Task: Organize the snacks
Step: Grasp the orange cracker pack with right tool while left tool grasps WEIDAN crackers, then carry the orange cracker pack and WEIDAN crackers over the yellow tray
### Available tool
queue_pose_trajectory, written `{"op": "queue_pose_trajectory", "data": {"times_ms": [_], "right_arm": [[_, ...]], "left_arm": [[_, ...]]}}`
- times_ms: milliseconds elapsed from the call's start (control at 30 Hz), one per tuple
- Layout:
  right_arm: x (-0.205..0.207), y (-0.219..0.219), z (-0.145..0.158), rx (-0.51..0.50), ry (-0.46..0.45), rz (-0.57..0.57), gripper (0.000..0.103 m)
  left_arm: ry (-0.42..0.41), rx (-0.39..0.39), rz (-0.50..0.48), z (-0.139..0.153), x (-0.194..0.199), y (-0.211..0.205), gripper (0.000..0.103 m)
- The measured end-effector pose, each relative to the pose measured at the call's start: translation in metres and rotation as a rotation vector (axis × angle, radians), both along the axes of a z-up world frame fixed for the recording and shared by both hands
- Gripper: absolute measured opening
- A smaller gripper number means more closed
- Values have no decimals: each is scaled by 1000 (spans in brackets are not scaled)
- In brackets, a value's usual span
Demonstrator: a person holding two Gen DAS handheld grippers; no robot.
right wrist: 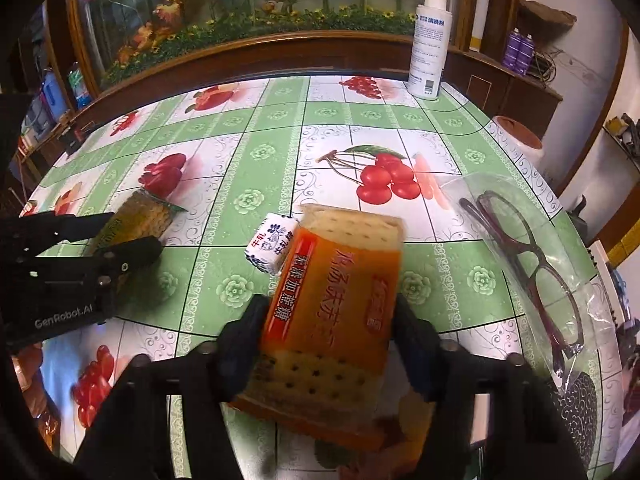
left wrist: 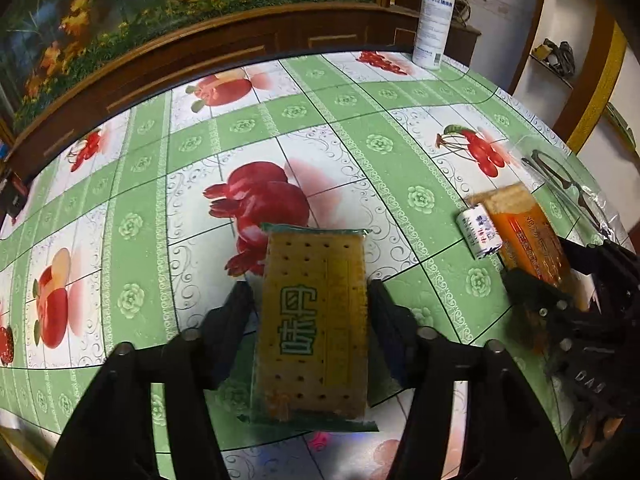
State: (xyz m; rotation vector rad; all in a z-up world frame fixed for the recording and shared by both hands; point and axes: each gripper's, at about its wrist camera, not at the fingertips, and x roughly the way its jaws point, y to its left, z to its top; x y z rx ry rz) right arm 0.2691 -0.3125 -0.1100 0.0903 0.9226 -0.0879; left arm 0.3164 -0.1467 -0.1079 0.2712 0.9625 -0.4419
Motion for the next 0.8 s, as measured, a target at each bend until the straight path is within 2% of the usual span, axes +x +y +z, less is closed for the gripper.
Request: {"op": "queue_pose_trajectory", "data": {"times_ms": [167, 333, 633, 800], "right_arm": [[-14, -1, 3, 66, -18, 19, 56], [-41, 4, 12, 106, -44, 38, 55], [-98, 36, 39, 144, -99, 115, 55], [-132, 52, 52, 185, -129, 158, 55]], "left_arm": [[-31, 26, 34, 3, -19, 7, 45], [-49, 9, 94, 11, -53, 29, 45], [-112, -64, 219, 47, -135, 76, 44], [-157, -68, 251, 69, -171, 94, 45]]}}
